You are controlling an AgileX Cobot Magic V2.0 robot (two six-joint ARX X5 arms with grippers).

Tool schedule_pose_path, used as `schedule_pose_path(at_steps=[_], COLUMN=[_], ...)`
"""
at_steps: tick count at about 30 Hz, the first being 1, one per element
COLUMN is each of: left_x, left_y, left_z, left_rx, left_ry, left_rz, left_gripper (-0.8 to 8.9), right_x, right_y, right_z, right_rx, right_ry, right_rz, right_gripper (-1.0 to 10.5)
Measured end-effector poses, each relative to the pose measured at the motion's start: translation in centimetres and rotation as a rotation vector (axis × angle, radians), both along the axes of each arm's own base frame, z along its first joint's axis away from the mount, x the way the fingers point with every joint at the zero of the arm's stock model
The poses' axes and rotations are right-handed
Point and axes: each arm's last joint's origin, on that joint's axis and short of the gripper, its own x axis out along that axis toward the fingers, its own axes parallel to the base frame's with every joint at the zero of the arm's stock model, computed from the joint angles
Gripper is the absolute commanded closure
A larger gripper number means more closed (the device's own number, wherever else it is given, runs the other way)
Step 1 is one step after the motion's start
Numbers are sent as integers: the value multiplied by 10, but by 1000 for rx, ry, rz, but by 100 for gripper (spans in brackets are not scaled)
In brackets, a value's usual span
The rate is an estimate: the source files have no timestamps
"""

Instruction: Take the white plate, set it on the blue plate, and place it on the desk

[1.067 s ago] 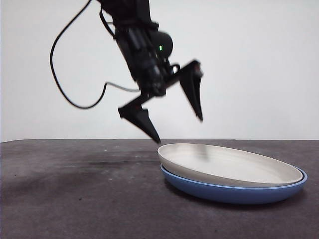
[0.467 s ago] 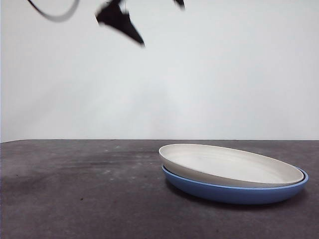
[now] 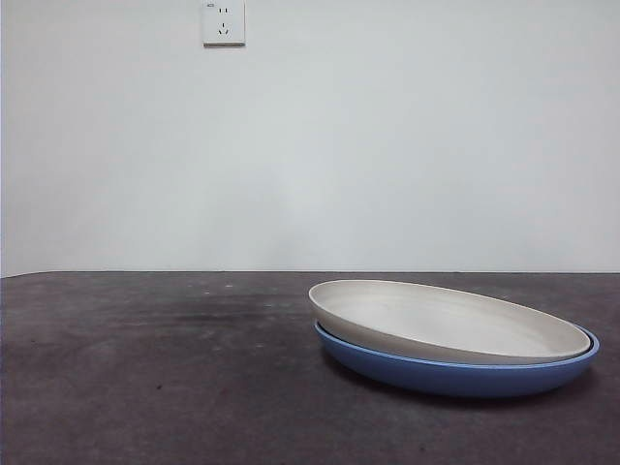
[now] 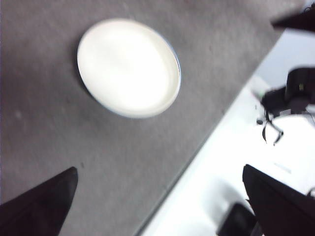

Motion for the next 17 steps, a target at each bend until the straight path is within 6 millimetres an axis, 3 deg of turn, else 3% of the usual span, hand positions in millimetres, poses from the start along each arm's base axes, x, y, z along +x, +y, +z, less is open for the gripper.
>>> schedule_pose_path(at_steps=[9, 14, 17], left_x=[-70, -100, -119], left_y=[48, 68, 79], left_z=[-18, -22, -24], left_rx=[-59, -115, -155], left_ry=[-106, -200, -255], left_rz=[26, 53, 71], left_gripper=[219, 219, 219], right_x=[55, 80, 95], right_y=[11, 7, 2], right_z=[-53, -93, -106], right_rx=[27, 58, 56], right_ry=[146, 237, 253], right_rz=[27, 13, -12], right_gripper=[358, 358, 358])
